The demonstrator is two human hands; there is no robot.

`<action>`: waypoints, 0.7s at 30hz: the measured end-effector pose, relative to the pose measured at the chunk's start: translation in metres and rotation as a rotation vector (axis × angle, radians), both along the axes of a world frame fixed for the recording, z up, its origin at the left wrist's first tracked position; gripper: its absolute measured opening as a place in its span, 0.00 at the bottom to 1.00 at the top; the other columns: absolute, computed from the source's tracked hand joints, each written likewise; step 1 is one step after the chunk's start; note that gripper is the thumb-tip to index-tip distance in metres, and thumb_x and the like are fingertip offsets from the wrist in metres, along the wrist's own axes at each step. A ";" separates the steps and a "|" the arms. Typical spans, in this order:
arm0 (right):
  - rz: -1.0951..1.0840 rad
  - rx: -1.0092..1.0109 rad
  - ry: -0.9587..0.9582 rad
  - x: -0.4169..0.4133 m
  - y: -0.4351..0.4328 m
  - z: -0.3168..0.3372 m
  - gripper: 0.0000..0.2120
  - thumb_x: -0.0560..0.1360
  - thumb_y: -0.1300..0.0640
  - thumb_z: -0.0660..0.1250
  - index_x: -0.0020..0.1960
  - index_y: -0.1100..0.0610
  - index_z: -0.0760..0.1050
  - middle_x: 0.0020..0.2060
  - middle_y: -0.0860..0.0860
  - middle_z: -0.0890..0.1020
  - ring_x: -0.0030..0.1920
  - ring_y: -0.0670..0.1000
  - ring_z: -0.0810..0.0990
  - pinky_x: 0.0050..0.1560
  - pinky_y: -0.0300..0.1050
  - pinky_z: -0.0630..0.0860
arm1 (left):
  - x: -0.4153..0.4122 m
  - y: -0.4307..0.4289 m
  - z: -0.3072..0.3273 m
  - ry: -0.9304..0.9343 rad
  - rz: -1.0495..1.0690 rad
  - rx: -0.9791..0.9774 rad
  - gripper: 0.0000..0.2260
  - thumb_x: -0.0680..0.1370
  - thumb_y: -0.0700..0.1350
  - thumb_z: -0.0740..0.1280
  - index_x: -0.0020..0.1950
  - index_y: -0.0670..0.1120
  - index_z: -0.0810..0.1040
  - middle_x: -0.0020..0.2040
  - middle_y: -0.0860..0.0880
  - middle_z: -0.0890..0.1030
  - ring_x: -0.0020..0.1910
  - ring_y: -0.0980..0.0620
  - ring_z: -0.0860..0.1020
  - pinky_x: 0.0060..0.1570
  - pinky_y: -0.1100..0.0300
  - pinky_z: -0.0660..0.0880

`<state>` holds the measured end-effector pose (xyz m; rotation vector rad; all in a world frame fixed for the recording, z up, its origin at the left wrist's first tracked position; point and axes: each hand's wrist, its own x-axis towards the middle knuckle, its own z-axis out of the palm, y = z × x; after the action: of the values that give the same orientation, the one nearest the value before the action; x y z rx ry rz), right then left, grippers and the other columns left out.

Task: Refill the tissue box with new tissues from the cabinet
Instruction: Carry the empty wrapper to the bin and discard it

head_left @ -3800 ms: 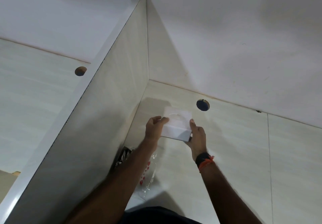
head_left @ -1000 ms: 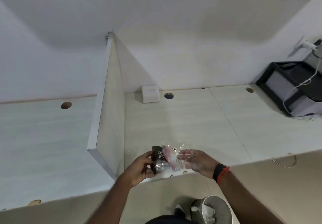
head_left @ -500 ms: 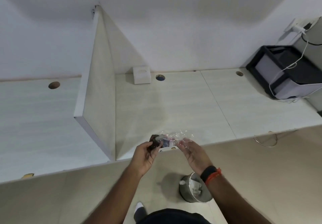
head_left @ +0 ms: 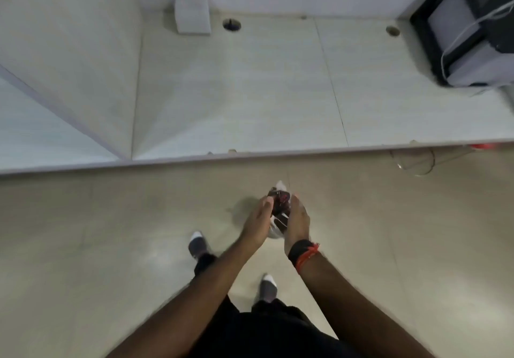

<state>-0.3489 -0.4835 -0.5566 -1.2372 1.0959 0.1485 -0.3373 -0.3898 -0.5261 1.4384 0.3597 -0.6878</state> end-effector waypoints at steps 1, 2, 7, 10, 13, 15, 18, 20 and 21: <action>0.034 0.037 -0.010 -0.010 -0.012 -0.008 0.11 0.78 0.45 0.66 0.48 0.52 0.82 0.45 0.54 0.87 0.47 0.52 0.85 0.52 0.49 0.82 | -0.010 -0.010 -0.010 0.004 -0.011 0.032 0.13 0.85 0.48 0.49 0.59 0.51 0.74 0.47 0.58 0.78 0.47 0.62 0.77 0.43 0.73 0.73; 0.055 0.059 -0.003 -0.021 -0.024 -0.018 0.09 0.78 0.49 0.68 0.51 0.54 0.82 0.47 0.54 0.87 0.48 0.52 0.85 0.51 0.48 0.82 | -0.021 -0.018 -0.020 0.021 -0.024 0.058 0.15 0.86 0.48 0.49 0.59 0.52 0.75 0.46 0.60 0.78 0.46 0.64 0.76 0.41 0.74 0.72; 0.021 0.005 0.183 -0.059 -0.079 -0.106 0.05 0.75 0.57 0.72 0.46 0.59 0.80 0.44 0.56 0.84 0.44 0.55 0.81 0.40 0.45 0.77 | -0.049 -0.038 -0.087 0.142 -0.118 0.197 0.15 0.83 0.45 0.57 0.64 0.50 0.80 0.45 0.56 0.76 0.41 0.55 0.73 0.38 0.61 0.70; 0.041 -0.080 0.260 -0.053 -0.103 -0.172 0.11 0.74 0.58 0.72 0.34 0.57 0.75 0.38 0.59 0.79 0.38 0.55 0.75 0.39 0.47 0.71 | -0.046 -0.034 -0.133 0.220 -0.018 0.307 0.12 0.80 0.40 0.63 0.61 0.45 0.81 0.48 0.49 0.78 0.44 0.50 0.75 0.41 0.58 0.72; 0.198 -0.279 0.338 -0.034 -0.121 -0.241 0.16 0.71 0.51 0.72 0.36 0.65 0.81 0.34 0.61 0.80 0.36 0.56 0.77 0.34 0.40 0.69 | -0.039 -0.023 -0.188 0.250 -0.024 0.366 0.11 0.81 0.40 0.62 0.60 0.42 0.80 0.52 0.49 0.80 0.50 0.49 0.78 0.44 0.61 0.74; 0.244 -0.339 0.355 -0.015 -0.127 -0.280 0.18 0.70 0.50 0.74 0.45 0.66 0.83 0.40 0.62 0.85 0.41 0.59 0.81 0.40 0.41 0.69 | -0.032 -0.013 -0.222 0.236 -0.080 0.404 0.12 0.81 0.40 0.62 0.60 0.41 0.80 0.52 0.49 0.80 0.49 0.49 0.78 0.40 0.64 0.72; 0.343 -0.455 0.327 0.011 -0.125 -0.338 0.14 0.73 0.53 0.74 0.51 0.63 0.83 0.48 0.60 0.86 0.51 0.60 0.83 0.45 0.41 0.70 | -0.025 0.002 -0.273 0.205 -0.110 0.445 0.11 0.80 0.40 0.63 0.59 0.42 0.81 0.51 0.49 0.81 0.48 0.49 0.79 0.40 0.65 0.72; 0.401 -0.471 0.298 0.025 -0.118 -0.371 0.12 0.75 0.54 0.71 0.52 0.63 0.82 0.49 0.58 0.85 0.53 0.59 0.82 0.47 0.41 0.69 | -0.022 0.012 -0.302 0.203 -0.094 0.468 0.10 0.80 0.39 0.63 0.57 0.42 0.81 0.50 0.49 0.81 0.47 0.48 0.80 0.39 0.65 0.72; 0.444 -0.487 0.308 0.029 -0.117 -0.392 0.12 0.77 0.55 0.69 0.52 0.64 0.81 0.49 0.59 0.85 0.52 0.60 0.82 0.46 0.42 0.68 | -0.021 0.018 -0.314 0.198 -0.093 0.480 0.10 0.80 0.39 0.63 0.57 0.42 0.81 0.49 0.49 0.81 0.46 0.48 0.80 0.39 0.65 0.72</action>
<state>-0.3195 -0.6002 -0.9489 -1.9390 1.1405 0.4404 -0.3584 -0.3716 -0.8400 1.8534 0.6477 -0.8602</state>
